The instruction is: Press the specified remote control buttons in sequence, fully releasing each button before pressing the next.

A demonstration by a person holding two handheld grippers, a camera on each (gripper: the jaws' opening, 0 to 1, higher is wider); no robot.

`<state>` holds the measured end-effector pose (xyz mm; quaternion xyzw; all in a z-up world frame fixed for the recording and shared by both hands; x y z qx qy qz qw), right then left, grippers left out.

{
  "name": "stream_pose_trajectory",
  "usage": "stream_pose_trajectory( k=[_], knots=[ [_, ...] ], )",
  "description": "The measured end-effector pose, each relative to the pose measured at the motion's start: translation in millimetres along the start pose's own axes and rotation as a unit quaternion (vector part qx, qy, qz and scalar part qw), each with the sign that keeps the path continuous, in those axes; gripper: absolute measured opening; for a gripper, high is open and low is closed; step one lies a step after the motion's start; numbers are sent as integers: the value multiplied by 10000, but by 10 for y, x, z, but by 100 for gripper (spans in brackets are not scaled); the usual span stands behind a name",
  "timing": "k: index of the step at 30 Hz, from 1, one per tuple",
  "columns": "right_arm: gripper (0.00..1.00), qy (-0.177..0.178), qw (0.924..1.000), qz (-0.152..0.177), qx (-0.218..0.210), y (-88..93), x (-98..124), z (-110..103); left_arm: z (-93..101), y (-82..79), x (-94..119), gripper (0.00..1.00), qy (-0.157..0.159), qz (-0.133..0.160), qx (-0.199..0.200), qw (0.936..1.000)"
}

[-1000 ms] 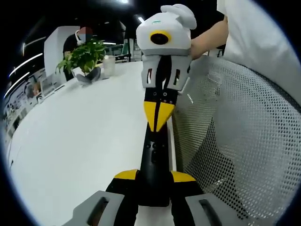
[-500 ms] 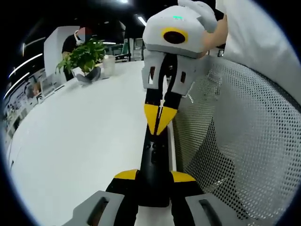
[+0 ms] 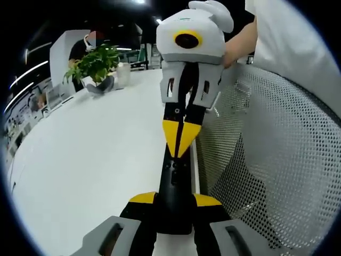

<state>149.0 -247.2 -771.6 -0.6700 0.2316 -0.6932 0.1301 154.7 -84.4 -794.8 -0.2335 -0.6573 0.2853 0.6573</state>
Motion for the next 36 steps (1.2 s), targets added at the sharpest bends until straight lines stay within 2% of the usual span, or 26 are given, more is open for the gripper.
stream_pose_trajectory(
  k=[6, 15, 23, 26, 30, 36],
  knots=[
    [0, 110, 9993, -165, 319, -23, -10, -9, -3, 0, 0, 24, 9, 7, -2, 10000],
    [0, 201, 9994, -125, 245, -22, 1, -15, -5, 1, 1, 24, 11, 4, -4, 10000],
    [0, -129, 9994, 67, 321, -39, -12, -130, -4, 1, 1, 24, 17, 0, 34, 10000],
    [0, -46, 9982, -16, 591, -72, -29, -154, -4, 2, 0, 24, 18, -6, 28, 10000],
    [0, 10, 9974, -104, 710, -95, -41, -169, -4, 2, -1, 24, 17, -18, 30, 10000],
    [0, -66, 9981, -190, 588, -116, -58, -143, -1, -2, 0, 24, 33, -22, 18, 10000]
  ],
)
Point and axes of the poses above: the point that each gripper's makers call its tool centre point, and the gripper's own axes: x roughly backward along the fingers, z roughly to its right, y roughly out of its underside, the point moved 10 cm from there along x, roughly backward along the fingers, and after that the axes turned 6 degrees about -z, right-handed, at the moved point
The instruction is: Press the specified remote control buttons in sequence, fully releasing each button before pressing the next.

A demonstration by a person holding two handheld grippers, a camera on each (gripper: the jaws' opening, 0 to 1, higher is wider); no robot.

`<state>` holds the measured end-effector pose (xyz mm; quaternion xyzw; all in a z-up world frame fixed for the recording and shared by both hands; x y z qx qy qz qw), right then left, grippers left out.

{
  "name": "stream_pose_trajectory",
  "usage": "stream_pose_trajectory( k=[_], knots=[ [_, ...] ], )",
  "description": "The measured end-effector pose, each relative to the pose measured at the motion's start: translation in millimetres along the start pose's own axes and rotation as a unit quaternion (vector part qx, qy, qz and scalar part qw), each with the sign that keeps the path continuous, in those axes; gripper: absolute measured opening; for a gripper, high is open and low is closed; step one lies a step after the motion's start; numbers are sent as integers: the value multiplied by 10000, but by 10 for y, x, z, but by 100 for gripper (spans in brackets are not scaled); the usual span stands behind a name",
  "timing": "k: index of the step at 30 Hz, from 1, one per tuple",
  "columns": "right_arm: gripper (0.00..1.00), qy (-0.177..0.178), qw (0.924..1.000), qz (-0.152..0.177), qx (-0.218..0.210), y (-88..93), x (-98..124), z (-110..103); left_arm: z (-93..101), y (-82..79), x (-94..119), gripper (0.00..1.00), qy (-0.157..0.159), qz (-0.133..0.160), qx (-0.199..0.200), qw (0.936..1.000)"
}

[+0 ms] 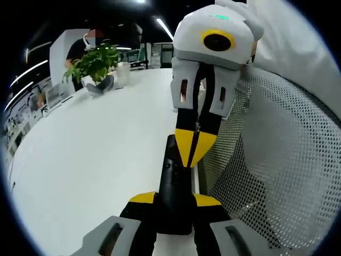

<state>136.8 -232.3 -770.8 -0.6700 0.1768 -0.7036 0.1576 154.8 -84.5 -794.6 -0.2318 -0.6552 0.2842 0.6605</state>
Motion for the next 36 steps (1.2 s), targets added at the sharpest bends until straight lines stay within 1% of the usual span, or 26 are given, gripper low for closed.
stream_pose_trajectory(
  k=[4, 8, 12, 15, 19, 23, 26, 30, 32, 34, 36],
  knots=[
    [0, -86, 9999, -14, -112, 1, -4, 13, -1, -3, 0, 24, 12, -10, -17, 10000],
    [0, -75, 9999, -37, -69, -2, -8, 0, -1, -4, -3, 24, 12, -19, -21, 10000],
    [0, -27, 10000, -26, 42, 3, -9, -11, -3, -6, -3, 24, 17, -22, -23, 10000],
    [0, 67, 9996, -9, 265, 7, -5, -34, -3, -8, 0, 24, 16, -24, -25, 10000],
    [0, 162, 9991, -100, 366, -16, 0, -53, -9, 0, -1, 24, 28, 11, 9, 10000],
    [0, 238, 9988, -186, 375, -21, 8, -53, -9, 2, 2, 24, 39, 44, 68, 10000],
    [0, 370, 9982, -307, 360, 2, 29, -47, -9, 3, 0, 24, 37, 50, 59, 10000],
    [0, 368, 9992, -171, 64, 22, 35, 18, -9, 2, -1, 24, 40, 54, 48, 10000],
    [0, 429, 9989, -184, 103, 1, 19, 48, -10, 5, -3, 24, 41, 56, 47, 10000],
    [0, 381, 9989, -255, 116, -30, 15, 61, -10, 3, -1, 24, 42, 61, 60, 10000],
    [0, 363, 9990, -239, 140, -14, 25, 50, -11, 4, -2, 24, 45, 62, 58, 10000]
  ],
)
Point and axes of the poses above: the point that each gripper's makers call its tool centre point, and the gripper's own axes: x roughly backward along the fingers, z roughly to its right, y roughly out of its underside, the point moved 10 cm from there along x, roughly backward along the fingers, and after that the axes turned 6 degrees about -z, right-handed, at the moved point
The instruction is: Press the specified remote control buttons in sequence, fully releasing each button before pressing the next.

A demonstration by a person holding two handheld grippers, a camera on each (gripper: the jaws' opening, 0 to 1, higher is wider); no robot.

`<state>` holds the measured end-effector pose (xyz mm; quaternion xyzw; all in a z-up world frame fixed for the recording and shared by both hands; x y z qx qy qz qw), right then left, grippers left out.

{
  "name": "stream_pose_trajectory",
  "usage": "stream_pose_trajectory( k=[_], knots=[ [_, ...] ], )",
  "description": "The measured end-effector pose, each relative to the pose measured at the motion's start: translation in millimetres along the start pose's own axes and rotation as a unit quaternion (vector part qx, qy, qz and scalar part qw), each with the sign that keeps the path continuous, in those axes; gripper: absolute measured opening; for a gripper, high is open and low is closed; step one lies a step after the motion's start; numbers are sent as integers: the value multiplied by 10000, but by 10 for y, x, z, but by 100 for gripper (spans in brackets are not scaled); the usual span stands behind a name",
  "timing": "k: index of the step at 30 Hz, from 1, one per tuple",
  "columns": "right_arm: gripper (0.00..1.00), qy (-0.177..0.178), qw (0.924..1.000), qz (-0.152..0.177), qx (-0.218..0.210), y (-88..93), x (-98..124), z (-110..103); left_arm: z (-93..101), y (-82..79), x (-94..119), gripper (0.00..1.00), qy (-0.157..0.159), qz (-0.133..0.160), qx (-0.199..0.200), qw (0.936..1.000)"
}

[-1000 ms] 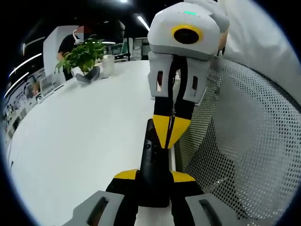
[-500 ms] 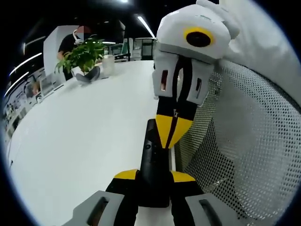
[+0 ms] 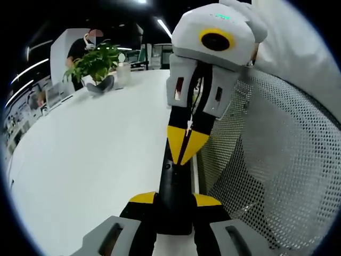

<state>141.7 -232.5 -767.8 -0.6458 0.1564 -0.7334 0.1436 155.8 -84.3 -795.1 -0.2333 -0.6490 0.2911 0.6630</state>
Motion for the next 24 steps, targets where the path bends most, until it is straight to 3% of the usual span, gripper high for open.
stream_pose_trajectory(
  k=[7, 15, 22, 24],
  knots=[
    [0, -6, 10000, -45, 12, -12, -15, 17, 3, -7, 0, 24, -9, -26, -21, 10000],
    [0, -113, 9992, -88, -369, -46, -36, 86, 0, -3, -3, 24, -18, -35, -29, 10000],
    [0, 158, 9997, -147, -101, -67, -48, 22, 0, -3, 5, 24, -29, -29, -30, 10000],
    [0, 129, 9995, -16, -286, -45, -41, 41, 1, -3, 4, 24, -38, -35, -47, 10000]
  ],
)
Point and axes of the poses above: the point that each gripper's makers call its tool centre point, and the gripper's own axes: x roughly backward along the fingers, z roughly to its right, y roughly out of its underside, the point moved 10 cm from there along x, roughly backward along the fingers, and after that the axes turned 6 degrees about -z, right-handed, at the moved point
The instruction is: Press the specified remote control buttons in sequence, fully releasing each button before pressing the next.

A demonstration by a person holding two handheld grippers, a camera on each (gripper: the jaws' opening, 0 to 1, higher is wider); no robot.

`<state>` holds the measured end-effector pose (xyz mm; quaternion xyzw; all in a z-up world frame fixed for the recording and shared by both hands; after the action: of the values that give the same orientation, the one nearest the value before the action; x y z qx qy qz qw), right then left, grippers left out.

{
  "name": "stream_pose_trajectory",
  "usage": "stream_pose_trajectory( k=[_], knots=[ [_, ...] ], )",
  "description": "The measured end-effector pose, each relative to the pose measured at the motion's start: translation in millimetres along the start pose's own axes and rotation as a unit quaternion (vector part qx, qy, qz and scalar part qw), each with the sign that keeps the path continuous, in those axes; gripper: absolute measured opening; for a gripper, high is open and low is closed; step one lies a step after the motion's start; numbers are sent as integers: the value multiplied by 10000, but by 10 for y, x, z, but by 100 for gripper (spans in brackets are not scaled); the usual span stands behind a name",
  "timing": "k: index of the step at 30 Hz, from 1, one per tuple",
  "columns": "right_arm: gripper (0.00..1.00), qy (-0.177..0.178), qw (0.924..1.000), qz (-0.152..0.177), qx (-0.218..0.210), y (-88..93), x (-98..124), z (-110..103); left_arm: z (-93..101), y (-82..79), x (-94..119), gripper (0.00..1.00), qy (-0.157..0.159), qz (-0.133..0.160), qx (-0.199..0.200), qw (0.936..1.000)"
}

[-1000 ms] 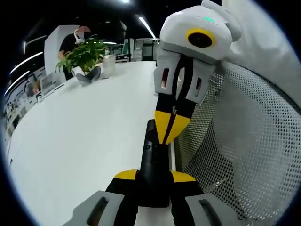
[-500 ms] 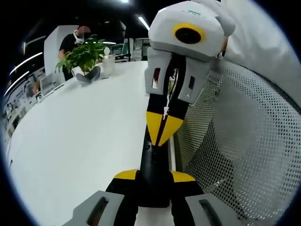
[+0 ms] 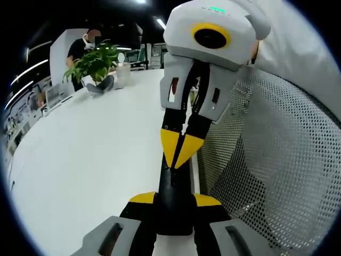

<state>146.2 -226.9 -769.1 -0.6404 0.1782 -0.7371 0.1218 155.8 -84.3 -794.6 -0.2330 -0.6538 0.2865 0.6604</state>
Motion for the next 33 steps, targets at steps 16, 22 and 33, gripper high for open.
stream_pose_trajectory(
  k=[16, 22, 33],
  knots=[
    [0, -881, 9909, -44, -1013, 31, -26, 258, -3, -1, -5, 24, -2, -2, -38, 10000],
    [0, -1411, 9836, -539, -985, -71, -93, 404, -4, -12, -12, 24, -17, -32, -89, 10000],
    [0, -1050, 9860, -706, -1085, -103, -85, 332, -7, -11, -5, 24, -36, -13, -48, 10000]
  ],
)
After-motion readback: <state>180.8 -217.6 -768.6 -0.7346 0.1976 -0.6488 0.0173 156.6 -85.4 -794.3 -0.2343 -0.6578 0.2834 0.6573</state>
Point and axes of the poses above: the point that each gripper's makers call its tool centre point, and the gripper's own axes: x roughly backward along the fingers, z roughly to its right, y roughly out of its underside, the point moved 10 cm from there along x, roughly backward along the fingers, and after that the axes turned 6 degrees about -z, right-handed, at the moved point
